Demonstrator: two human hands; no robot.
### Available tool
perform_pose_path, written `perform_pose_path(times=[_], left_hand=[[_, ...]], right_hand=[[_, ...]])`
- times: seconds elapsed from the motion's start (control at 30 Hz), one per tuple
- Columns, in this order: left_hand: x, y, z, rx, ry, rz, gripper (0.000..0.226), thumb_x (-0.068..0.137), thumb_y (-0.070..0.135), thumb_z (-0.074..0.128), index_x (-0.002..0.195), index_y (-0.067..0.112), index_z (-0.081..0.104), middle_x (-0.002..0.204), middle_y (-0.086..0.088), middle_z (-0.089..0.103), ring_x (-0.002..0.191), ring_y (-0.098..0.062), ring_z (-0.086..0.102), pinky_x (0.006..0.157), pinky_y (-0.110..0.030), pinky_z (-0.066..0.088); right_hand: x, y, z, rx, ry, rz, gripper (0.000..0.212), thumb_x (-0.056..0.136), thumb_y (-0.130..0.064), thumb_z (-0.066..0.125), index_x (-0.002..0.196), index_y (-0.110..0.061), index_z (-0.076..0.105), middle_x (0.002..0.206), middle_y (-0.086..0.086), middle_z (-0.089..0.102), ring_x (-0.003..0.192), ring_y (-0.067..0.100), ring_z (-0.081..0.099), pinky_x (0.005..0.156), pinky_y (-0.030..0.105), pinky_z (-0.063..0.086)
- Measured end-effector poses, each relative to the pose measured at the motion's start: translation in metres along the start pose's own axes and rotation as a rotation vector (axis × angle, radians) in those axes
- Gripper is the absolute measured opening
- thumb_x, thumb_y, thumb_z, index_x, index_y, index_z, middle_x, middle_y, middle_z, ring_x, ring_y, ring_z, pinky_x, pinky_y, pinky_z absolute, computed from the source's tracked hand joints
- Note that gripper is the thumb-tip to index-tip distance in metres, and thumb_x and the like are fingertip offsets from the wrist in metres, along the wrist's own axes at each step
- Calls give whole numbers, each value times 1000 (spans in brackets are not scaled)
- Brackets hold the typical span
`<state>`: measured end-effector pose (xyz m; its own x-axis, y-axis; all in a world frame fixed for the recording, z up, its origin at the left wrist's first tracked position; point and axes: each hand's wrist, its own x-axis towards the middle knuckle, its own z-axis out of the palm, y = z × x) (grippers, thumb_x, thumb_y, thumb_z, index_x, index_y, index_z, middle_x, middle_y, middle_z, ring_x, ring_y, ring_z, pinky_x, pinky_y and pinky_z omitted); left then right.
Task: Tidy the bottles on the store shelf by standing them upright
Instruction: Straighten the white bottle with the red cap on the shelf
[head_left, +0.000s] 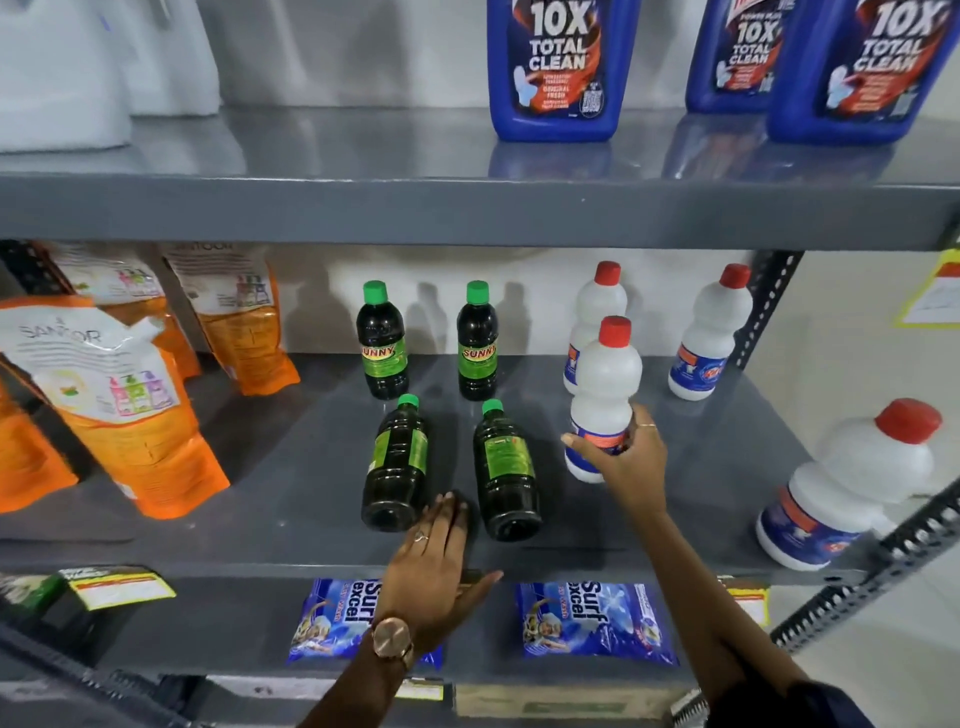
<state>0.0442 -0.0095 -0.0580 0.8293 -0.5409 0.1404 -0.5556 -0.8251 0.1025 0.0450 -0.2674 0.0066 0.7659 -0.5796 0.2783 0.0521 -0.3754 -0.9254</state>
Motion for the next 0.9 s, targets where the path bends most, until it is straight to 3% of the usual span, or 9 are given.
perform_pose_path(times=[0.13,0.27,0.3,0.4,0.47,0.53,0.63,0.73,0.9], left_hand=[[1,1,1,-3,9,-1,85,87,71,21,139,5,37,142,-14,46,129,-27,44,102,-40,32],[0,3,-4,-14,-2,-24,85,86,72,22,140,6,33,142,-13,45,129,-27,45,100,-36,35],[0,4,-5,-14,-2,-29,86,86,72,22,140,6,33,141,-13,46,128,-27,45,99,-36,36],[0,6,-5,-23,0,-45,86,85,72,21,139,7,36,140,-14,47,127,-29,47,98,-37,39],[0,5,-5,-28,1,-48,86,85,73,21,140,8,35,141,-14,46,128,-29,46,99,-38,38],[0,6,-6,-22,9,-45,86,85,73,19,139,8,37,141,-14,46,128,-29,46,99,-38,40],[-1,9,-10,-14,29,-47,86,85,72,17,137,8,41,140,-14,48,127,-28,47,97,-36,43],[-1,9,-12,-12,25,-53,85,85,71,16,137,8,42,140,-14,48,126,-28,47,96,-36,44],[-2,9,-13,8,-5,-52,85,86,71,15,135,7,43,136,-16,52,123,-30,51,92,-37,47]], right_hand=[[12,9,-2,-13,-41,-23,74,63,-18,88,125,-15,47,115,-1,59,100,16,59,78,9,48],[8,25,-5,-5,-136,38,74,71,2,79,135,-8,43,122,2,57,111,22,58,96,34,51],[8,26,-7,-10,-140,39,73,70,2,79,134,-8,45,121,1,57,110,22,58,96,32,51],[12,19,-4,-49,-48,-10,75,63,-10,87,129,-8,51,116,-2,58,98,13,58,81,8,49],[11,17,5,-73,37,-19,79,58,-23,91,125,-9,51,118,5,55,102,16,56,85,20,52],[7,20,11,-58,56,14,82,58,-23,91,127,-9,47,121,7,48,108,18,52,90,29,50],[1,30,7,5,-1,47,75,65,-7,86,130,-8,47,120,4,57,104,16,58,86,21,53],[-1,33,3,-26,22,61,72,64,-18,88,126,-10,53,115,1,63,101,17,62,73,5,50],[-5,26,11,-57,126,63,80,55,-32,91,119,-10,50,115,4,51,104,19,57,82,22,51]])
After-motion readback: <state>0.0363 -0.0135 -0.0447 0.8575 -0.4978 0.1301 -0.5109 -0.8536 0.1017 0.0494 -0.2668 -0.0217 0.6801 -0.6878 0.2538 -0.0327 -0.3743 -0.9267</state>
